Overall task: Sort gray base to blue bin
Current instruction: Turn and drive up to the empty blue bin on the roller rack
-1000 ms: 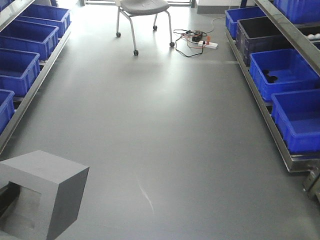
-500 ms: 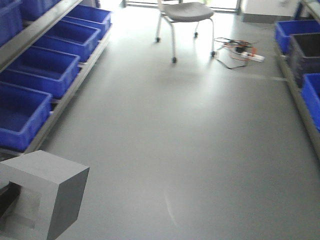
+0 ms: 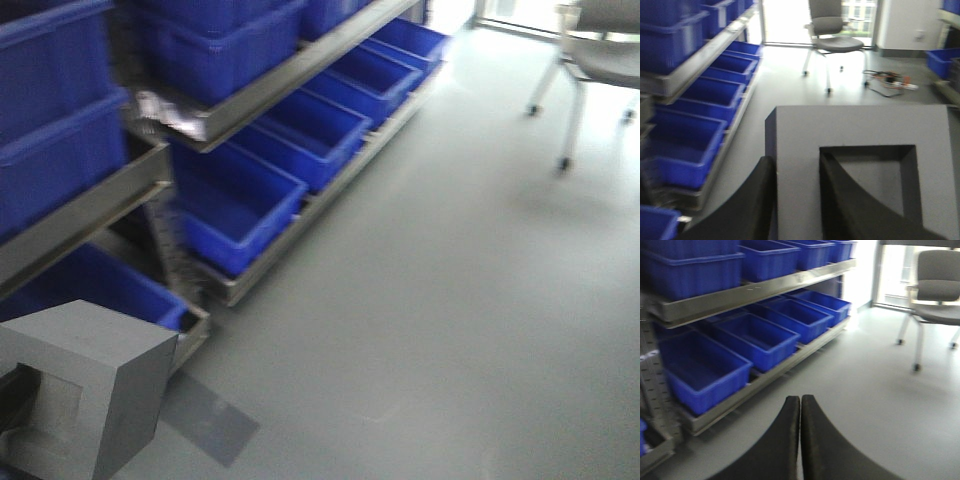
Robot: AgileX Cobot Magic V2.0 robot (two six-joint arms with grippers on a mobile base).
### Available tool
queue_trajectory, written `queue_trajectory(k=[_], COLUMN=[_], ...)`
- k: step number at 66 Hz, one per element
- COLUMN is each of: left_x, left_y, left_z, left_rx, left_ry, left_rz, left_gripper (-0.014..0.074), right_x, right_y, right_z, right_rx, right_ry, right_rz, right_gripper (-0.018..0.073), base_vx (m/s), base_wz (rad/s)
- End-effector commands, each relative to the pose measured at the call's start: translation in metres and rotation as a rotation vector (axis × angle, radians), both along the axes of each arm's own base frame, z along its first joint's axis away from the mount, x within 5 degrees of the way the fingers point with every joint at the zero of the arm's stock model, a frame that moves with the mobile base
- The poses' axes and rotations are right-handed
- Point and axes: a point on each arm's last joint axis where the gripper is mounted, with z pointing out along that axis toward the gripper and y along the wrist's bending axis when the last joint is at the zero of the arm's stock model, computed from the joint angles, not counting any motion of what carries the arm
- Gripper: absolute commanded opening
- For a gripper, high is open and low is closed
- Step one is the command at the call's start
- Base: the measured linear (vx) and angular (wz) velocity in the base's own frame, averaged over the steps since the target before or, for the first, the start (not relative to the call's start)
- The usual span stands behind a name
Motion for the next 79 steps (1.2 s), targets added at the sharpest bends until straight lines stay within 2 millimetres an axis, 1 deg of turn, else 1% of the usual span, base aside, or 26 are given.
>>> queue_trajectory(k=[1,27,79], left_x=[0.0006,0.0006,0.0006], left_y=[-0.0014,-0.0014,-0.0014], left_z=[0.0197,0.0197,0.0197], left_rx=[-0.073,-0.073,-0.073], left_ry=[-0.116,-0.116,-0.116], left_rz=[-0.009,-0.009,-0.009], left_gripper=[-0.0006,-0.0006,-0.0006], right_x=[0.0002,0.0002,0.0002], right_y=[0.0001,0.0001,0.0001], right_z=[0.0024,0.0024,0.0024], right_rx=[-0.011,-0.011,-0.011], right_ry=[-0.071,-0.071,-0.071], right_rz=[0.000,0.000,0.000], right_gripper=[-0.0009,-0.0009,-0.0009], base_vx=[0.22,0.20,0.12], base_wz=[0.91,0.78,0.64])
